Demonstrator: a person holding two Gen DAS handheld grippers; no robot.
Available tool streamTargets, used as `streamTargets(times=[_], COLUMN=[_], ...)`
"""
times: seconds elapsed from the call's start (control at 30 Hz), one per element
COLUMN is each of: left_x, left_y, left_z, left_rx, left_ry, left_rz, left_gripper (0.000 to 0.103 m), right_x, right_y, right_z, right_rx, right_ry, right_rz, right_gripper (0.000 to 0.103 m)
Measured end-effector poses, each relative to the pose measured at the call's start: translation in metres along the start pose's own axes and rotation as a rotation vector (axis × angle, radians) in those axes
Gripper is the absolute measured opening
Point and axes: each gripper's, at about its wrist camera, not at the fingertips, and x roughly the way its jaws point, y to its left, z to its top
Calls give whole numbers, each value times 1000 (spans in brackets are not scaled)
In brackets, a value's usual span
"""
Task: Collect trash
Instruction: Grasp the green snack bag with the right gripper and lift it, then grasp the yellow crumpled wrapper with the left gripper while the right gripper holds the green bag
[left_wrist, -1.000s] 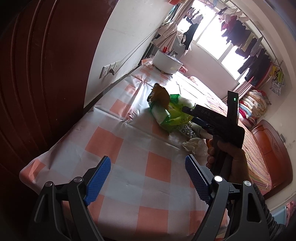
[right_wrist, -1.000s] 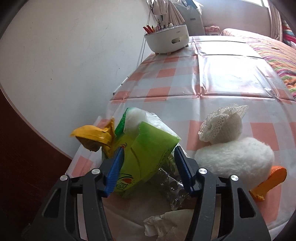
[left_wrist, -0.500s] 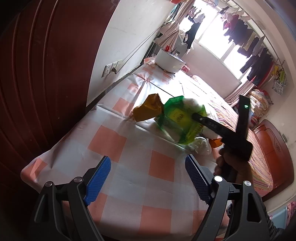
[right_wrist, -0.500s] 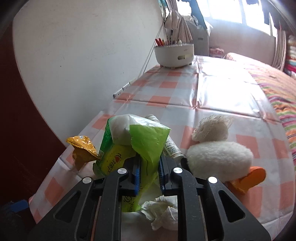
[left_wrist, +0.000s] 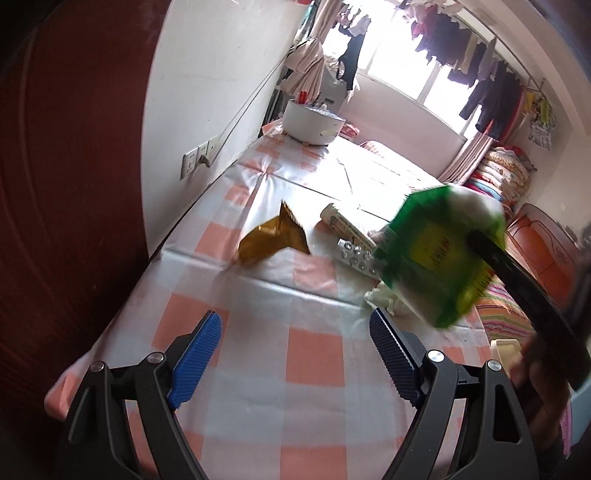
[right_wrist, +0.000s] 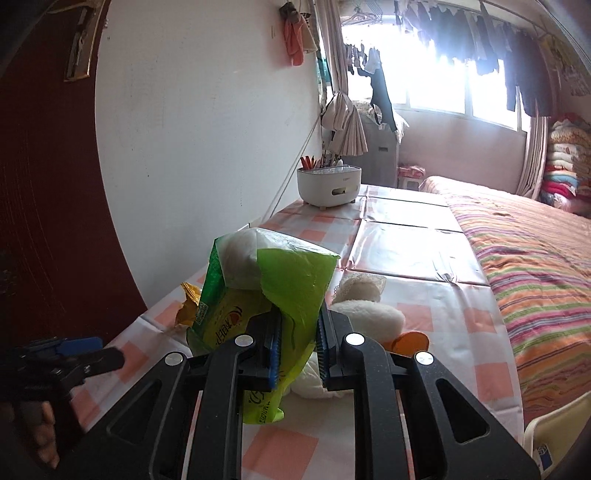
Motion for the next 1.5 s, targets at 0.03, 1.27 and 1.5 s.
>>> streamTargets(times=[0.03,1.27,1.5], left_x=[5,122,103], left_y=[-1,-29,-46], left_z=[5,28,23], left_rx=[9,161,169], left_ry=[0,206,190], left_rz=[5,-25,-93], left_gripper=[80,1,1], right_x=[-7,-95,-101], right_y=[-2,-83,-98], right_z=[-3,-40,-49], right_rx=[6,201,232], right_ry=[-6,-77,-77], right_rz=[-1,-115,-140], right_gripper=[15,15,15])
